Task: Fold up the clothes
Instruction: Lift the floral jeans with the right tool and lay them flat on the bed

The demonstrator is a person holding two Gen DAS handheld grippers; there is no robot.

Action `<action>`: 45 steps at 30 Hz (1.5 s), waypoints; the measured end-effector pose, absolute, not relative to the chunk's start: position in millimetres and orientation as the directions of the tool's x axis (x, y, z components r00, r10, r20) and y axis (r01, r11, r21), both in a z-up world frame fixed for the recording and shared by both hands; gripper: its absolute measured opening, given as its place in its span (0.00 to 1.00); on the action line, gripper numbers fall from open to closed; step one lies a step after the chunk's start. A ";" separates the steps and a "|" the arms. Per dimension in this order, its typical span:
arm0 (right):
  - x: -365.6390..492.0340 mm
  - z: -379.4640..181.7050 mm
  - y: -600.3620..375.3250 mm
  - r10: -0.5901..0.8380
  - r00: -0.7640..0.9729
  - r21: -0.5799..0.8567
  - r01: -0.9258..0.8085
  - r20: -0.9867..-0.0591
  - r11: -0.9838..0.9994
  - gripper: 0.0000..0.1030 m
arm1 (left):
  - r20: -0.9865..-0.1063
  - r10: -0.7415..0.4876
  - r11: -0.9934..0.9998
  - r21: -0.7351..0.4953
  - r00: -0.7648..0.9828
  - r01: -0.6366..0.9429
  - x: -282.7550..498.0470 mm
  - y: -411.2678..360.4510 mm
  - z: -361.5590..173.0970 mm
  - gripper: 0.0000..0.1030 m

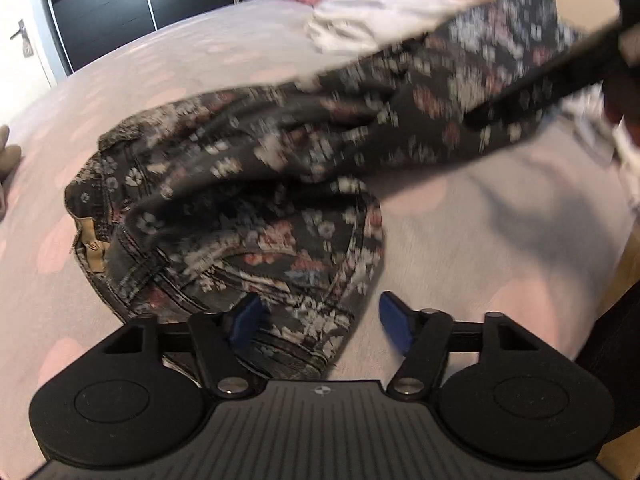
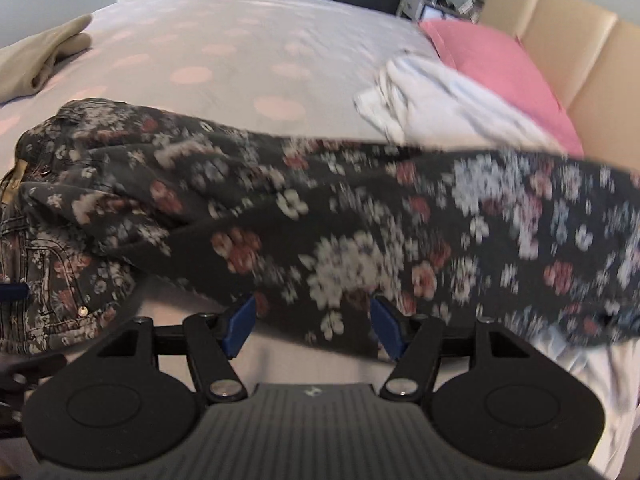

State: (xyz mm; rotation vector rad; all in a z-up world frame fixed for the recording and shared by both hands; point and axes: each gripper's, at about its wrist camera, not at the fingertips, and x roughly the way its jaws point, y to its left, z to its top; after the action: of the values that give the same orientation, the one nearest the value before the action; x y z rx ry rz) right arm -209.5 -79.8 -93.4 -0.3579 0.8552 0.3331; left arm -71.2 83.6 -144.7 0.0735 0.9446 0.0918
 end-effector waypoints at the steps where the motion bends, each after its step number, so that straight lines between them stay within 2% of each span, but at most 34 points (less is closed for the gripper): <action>1: -208.4 -95.6 -81.7 0.137 0.605 -0.163 -0.415 -0.784 0.895 0.64 | -0.801 0.127 0.992 0.117 0.585 -0.056 -71.4 82.3 -145.6 0.55; 6: -209.2 -98.0 -79.0 0.135 0.606 -0.170 -0.419 -0.784 0.892 0.65 | -0.787 0.171 0.985 0.150 0.593 -0.085 -71.9 82.3 -145.6 0.40; 7: -209.5 -97.3 -79.1 0.132 0.610 -0.175 -0.417 -0.781 0.892 0.65 | -0.787 0.159 0.987 0.140 0.597 -0.079 -71.6 85.0 -143.7 0.35; 8: -209.8 -96.5 -79.2 0.129 0.615 -0.180 -0.415 -0.778 0.892 0.65 | -0.784 0.134 0.991 0.118 0.606 -0.066 -71.9 88.4 -140.7 0.21; 9: -210.1 -95.8 -79.3 0.127 0.619 -0.185 -0.413 -0.775 0.892 0.65 | -0.783 0.121 0.993 0.103 0.611 -0.064 -72.1 91.8 -135.9 0.13; 12: -209.1 -92.2 -80.7 0.118 0.629 -0.189 -0.400 -0.768 0.897 0.65 | -0.750 0.130 0.991 0.099 0.649 -0.085 -76.7 103.2 -116.7 0.06; 18: -201.2 -81.1 -87.2 0.102 0.637 -0.166 -0.347 -0.764 0.923 0.65 | -0.710 0.216 0.967 0.059 0.670 -0.248 -90.5 175.4 -65.4 0.04; 23: -191.9 -68.8 -97.1 0.079 0.642 -0.157 -0.302 -0.762 0.940 0.65 | -0.656 0.382 0.912 0.154 0.650 -0.381 -113.7 242.0 -21.5 0.04; 24: -189.9 -67.6 -100.2 0.073 0.641 -0.158 -0.295 -0.764 0.942 0.65 | -0.652 0.408 0.898 0.160 0.639 -0.410 -119.0 256.3 -14.1 0.00; 26: -185.8 -65.1 -106.3 0.060 0.638 -0.159 -0.280 -0.767 0.947 0.65 | -0.594 0.541 0.831 0.269 0.595 -0.486 -130.0 281.1 -1.7 0.00; 29: -179.8 -61.4 -115.4 0.041 0.634 -0.161 -0.258 -0.772 0.953 0.65 | -0.605 0.592 0.775 0.247 0.532 -0.582 -151.2 330.5 12.9 0.00; 32: -173.7 -57.6 -124.6 0.022 0.629 -0.163 -0.236 -0.777 0.958 0.65 | -0.646 0.571 0.768 0.204 0.506 -0.607 -164.0 356.6 15.1 0.00; 34: -169.6 -55.1 -130.7 0.010 0.625 -0.165 -0.221 -0.780 0.961 0.65 | -0.679 0.512 0.799 0.153 0.526 -0.581 -163.9 358.6 9.9 0.00; 38: -162.8 -53.0 -140.5 -0.008 0.613 -0.158 -0.192 -0.790 0.969 0.65 | -0.708 0.403 0.888 0.148 0.580 -0.436 -151.9 337.5 -5.5 0.01; 40: -161.2 -57.3 -142.3 -0.003 0.599 -0.148 -0.192 -0.801 0.970 0.65 | -0.729 0.333 0.926 0.131 0.599 -0.354 -143.7 327.3 -13.1 0.15; 42: -159.6 -59.5 -143.4 -0.002 0.591 -0.143 -0.191 -0.807 0.971 0.65 | -0.742 0.259 0.956 0.104 0.619 -0.275 -136.6 315.9 -19.7 0.37; 45: -157.3 -60.6 -144.4 -0.004 0.584 -0.140 -0.188 -0.811 0.972 0.65 | -0.762 0.171 0.982 0.077 0.625 -0.175 -123.9 303.6 -30.6 0.44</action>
State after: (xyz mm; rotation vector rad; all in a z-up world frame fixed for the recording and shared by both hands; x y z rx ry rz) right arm -157.3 -144.4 -60.6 -0.2206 0.9425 0.1080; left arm -123.9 303.6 -30.6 -0.0047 0.8740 0.1983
